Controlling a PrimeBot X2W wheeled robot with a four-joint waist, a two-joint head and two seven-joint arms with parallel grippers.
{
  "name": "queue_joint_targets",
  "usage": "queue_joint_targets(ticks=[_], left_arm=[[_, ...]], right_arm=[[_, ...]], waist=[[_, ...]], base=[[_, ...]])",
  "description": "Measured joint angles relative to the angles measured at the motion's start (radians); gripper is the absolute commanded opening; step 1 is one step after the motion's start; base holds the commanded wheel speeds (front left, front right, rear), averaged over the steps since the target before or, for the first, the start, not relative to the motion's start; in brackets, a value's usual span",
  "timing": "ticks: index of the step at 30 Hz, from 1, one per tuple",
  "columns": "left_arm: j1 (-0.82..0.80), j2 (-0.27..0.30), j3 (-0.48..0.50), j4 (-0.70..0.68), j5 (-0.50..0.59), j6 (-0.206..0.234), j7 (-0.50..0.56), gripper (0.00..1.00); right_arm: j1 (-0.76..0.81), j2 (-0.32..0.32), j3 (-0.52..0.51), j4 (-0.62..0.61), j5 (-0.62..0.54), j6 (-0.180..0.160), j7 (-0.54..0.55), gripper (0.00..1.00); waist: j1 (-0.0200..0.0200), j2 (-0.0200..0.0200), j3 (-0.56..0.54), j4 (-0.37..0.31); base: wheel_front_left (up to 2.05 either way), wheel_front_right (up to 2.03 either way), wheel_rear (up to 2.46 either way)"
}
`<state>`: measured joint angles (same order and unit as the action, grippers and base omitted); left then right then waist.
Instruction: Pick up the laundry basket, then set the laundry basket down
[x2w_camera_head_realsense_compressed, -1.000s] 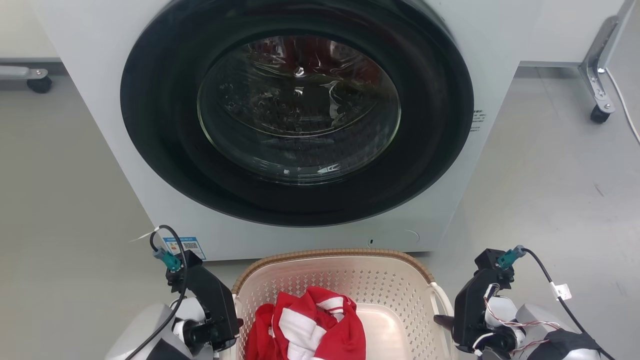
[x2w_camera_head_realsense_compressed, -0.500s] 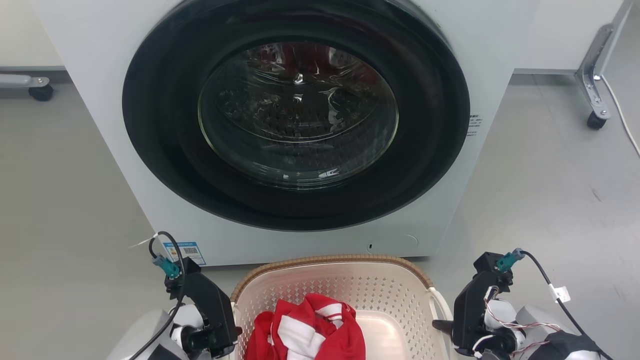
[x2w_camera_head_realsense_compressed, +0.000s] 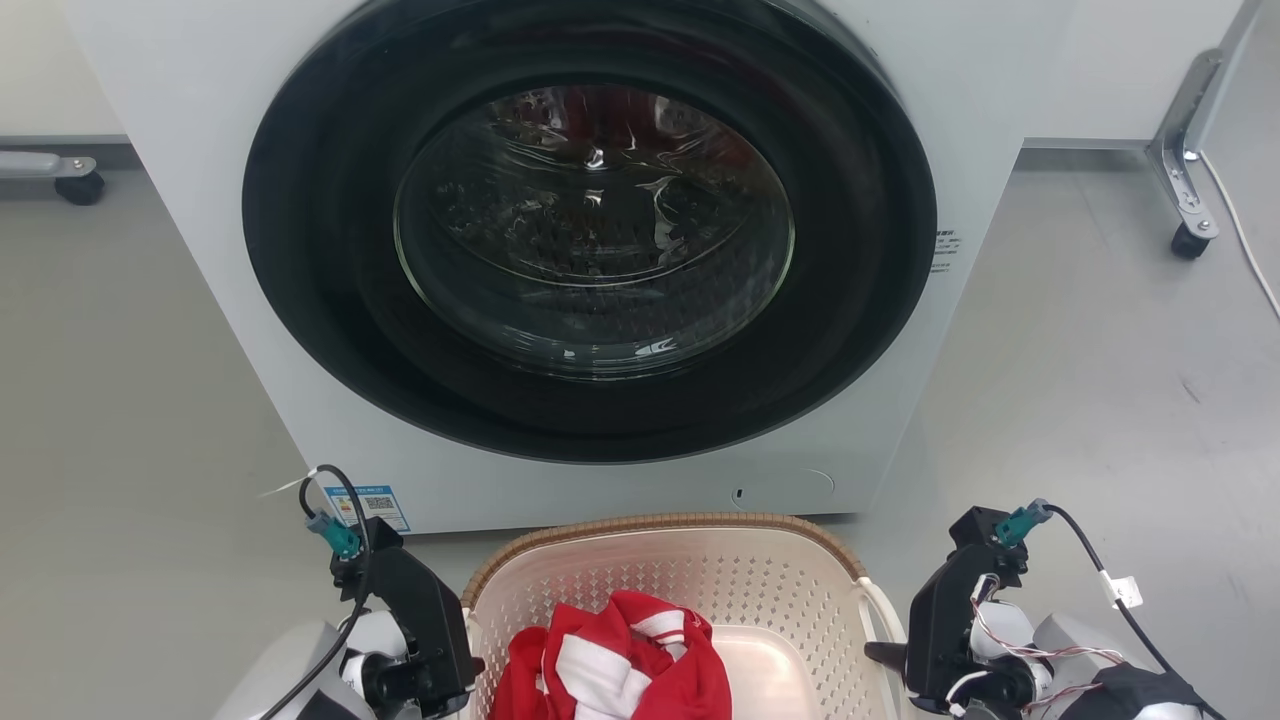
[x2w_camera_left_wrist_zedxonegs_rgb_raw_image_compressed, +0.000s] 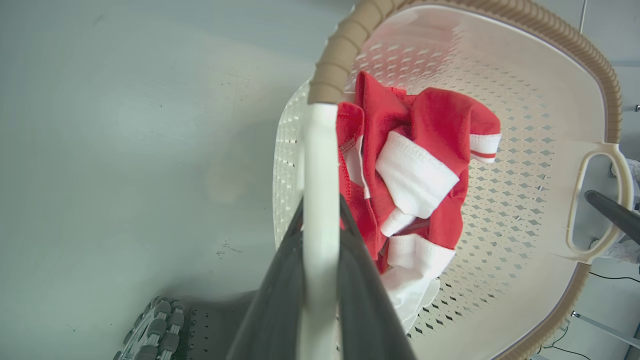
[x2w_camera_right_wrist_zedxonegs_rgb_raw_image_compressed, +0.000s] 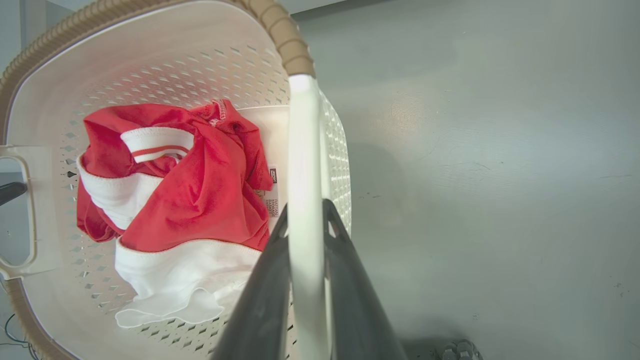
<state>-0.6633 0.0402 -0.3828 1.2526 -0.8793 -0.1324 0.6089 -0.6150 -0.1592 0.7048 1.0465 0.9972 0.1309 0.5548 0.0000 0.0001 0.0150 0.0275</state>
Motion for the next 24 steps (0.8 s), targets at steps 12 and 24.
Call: queue_joint_targets(ticks=[12, 24], left_arm=[[0.000, 0.004, -0.008, -0.011, -0.004, 0.000, 0.005, 0.00], [0.000, 0.009, -0.016, -0.034, -0.004, 0.000, -0.053, 0.00]], right_arm=[[-0.001, -0.003, 0.008, 0.000, 0.016, 0.000, 0.000, 0.00], [-0.010, -0.009, 0.025, -0.016, 0.019, 0.000, -0.043, 0.00]], waist=[[0.0000, 0.0000, 0.003, 0.000], [0.0000, 0.0000, 0.044, -0.004]], base=[[0.00, 0.00, 0.00], [0.00, 0.00, 0.00]])
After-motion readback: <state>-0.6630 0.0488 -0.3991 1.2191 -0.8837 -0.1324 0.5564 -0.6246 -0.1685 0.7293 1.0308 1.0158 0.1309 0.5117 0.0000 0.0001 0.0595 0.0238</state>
